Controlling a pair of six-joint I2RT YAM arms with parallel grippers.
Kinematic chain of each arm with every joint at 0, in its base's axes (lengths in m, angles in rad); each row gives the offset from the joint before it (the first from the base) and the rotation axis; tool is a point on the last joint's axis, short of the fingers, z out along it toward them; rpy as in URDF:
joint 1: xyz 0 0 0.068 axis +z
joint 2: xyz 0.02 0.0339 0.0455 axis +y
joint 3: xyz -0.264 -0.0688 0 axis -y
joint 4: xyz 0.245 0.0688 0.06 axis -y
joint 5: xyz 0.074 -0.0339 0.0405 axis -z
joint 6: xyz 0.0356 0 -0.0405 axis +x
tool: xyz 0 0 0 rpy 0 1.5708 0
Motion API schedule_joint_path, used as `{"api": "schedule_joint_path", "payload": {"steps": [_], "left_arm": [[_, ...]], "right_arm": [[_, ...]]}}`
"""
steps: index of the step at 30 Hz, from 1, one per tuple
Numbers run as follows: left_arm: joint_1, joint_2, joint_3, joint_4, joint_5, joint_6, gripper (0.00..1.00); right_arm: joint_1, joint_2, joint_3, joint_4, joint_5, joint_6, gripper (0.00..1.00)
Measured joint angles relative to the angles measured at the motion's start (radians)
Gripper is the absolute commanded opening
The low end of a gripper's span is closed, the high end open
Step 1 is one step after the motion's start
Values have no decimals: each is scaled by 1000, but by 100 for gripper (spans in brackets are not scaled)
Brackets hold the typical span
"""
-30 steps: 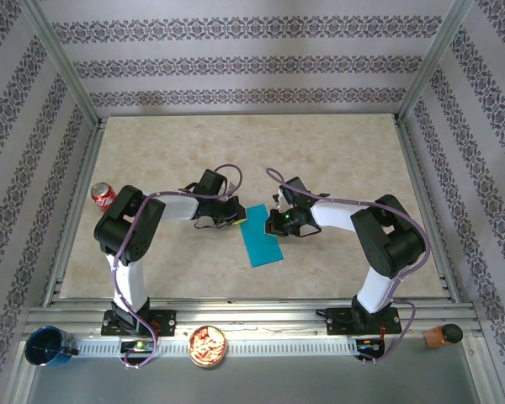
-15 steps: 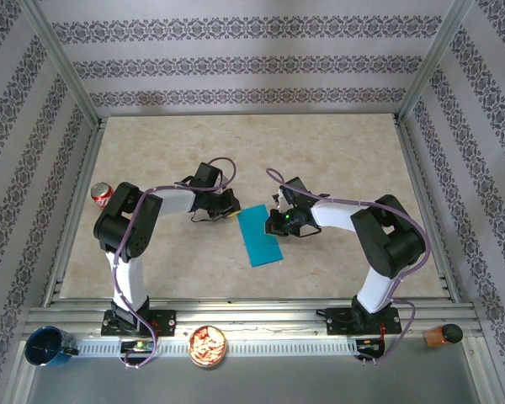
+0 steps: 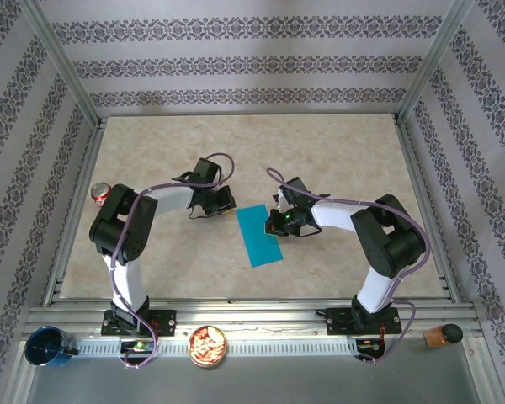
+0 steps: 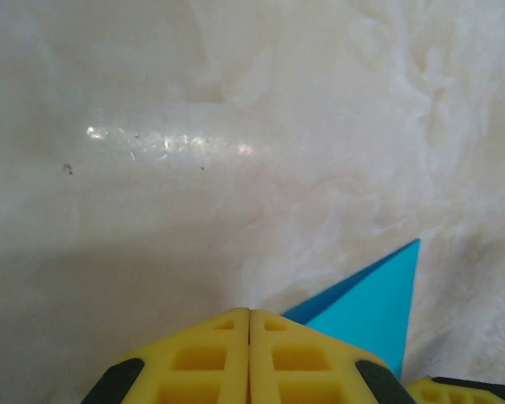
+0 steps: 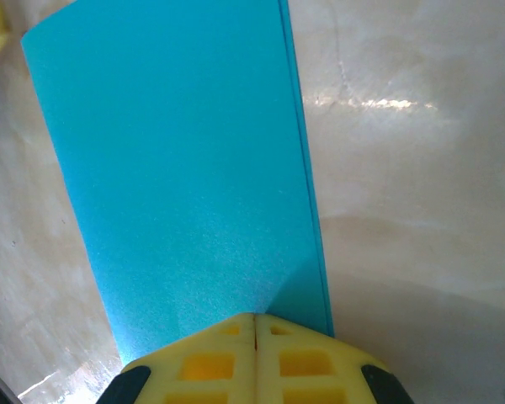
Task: Fold a paper plane with a square sheet of paper (pick it up from the middle)
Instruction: First fold the square sheet of paper in half at the center of the table.
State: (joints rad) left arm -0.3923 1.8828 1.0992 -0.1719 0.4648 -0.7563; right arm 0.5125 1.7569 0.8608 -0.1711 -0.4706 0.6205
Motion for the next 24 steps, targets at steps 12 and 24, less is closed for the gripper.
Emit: {"api": "schedule_joint_path", "payload": {"steps": [12,24], "left_arm": [[-91,-81,-35,66,120,26,8],[-78,18,-105,153,132,11,8]], "right_arm": [[0,-2,-6,11,0,0,0],[0,-5,-13,18,0,0,0]]}}
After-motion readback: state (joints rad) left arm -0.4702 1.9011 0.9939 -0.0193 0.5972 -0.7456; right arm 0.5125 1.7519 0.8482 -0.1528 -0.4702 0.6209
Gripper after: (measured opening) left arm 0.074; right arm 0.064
